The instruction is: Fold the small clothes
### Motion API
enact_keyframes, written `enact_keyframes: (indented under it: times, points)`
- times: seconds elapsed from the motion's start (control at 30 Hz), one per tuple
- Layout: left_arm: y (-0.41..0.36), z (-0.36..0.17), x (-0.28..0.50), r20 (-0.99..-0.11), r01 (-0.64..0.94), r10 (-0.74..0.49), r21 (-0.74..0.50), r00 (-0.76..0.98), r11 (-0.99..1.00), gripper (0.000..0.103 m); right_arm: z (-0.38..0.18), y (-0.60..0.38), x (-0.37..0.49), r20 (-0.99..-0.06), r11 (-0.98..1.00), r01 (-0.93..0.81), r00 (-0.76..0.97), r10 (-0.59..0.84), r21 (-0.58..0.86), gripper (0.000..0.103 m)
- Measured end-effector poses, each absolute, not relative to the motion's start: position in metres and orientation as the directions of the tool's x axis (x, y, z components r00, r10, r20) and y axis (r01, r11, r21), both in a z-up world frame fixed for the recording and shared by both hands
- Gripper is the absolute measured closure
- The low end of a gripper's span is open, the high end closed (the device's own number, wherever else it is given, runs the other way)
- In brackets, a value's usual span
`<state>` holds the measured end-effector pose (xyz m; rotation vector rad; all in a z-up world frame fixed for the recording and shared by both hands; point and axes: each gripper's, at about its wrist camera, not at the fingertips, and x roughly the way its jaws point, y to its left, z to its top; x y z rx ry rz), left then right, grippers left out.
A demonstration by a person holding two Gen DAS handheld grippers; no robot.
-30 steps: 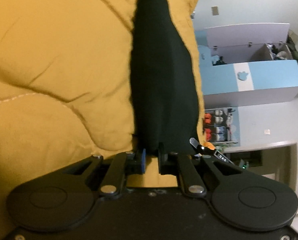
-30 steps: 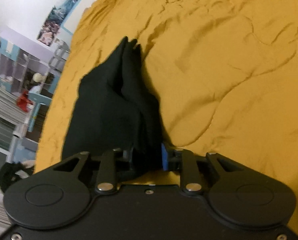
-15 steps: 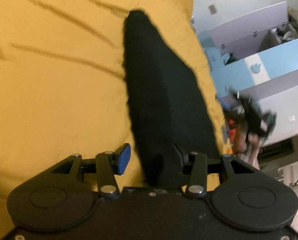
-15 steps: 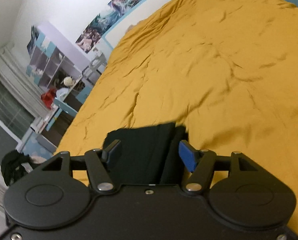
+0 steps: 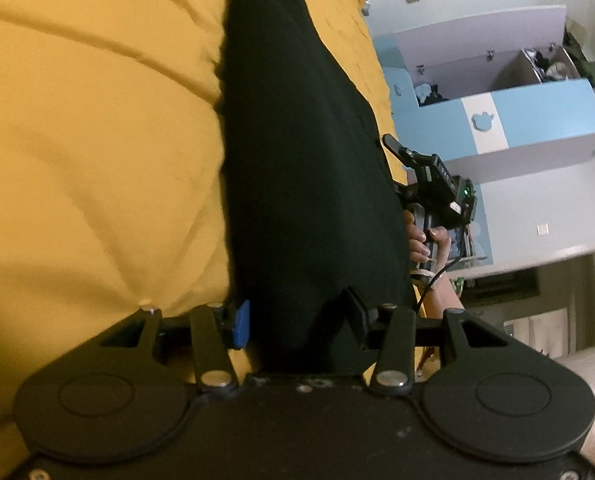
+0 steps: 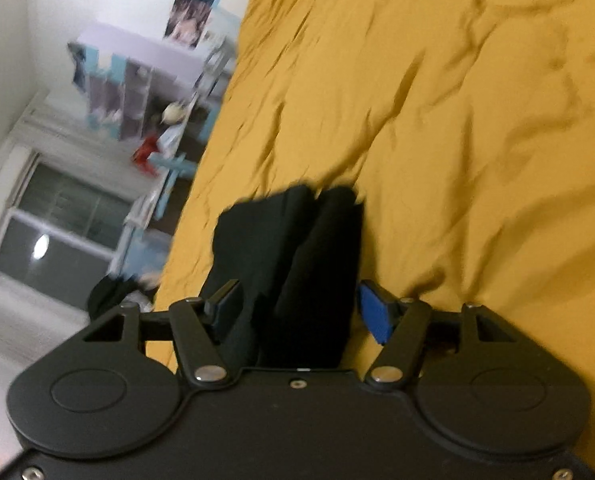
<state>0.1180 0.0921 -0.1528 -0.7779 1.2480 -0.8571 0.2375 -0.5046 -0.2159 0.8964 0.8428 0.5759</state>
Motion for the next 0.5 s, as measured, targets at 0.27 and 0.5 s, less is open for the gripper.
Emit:
enact_keyframes:
  times: [0.27, 0.5]
  points:
    - [0.067, -0.163, 0.133, -0.454, 0.108, -0.89, -0.883, 0.052, 0.456, 0.051, -0.224, -0.478, 0.274, -0.364, 0.479, -0.062, 0.566, 0.74, 0.876, 0.034]
    - [0.038, -0.154, 0.128, -0.525, 0.157, -0.848, -0.833, 0.078, 0.53, 0.048, -0.22, -0.473, 0.27, -0.385, 0.52, -0.075, 0.584, 0.715, 0.851, 0.028]
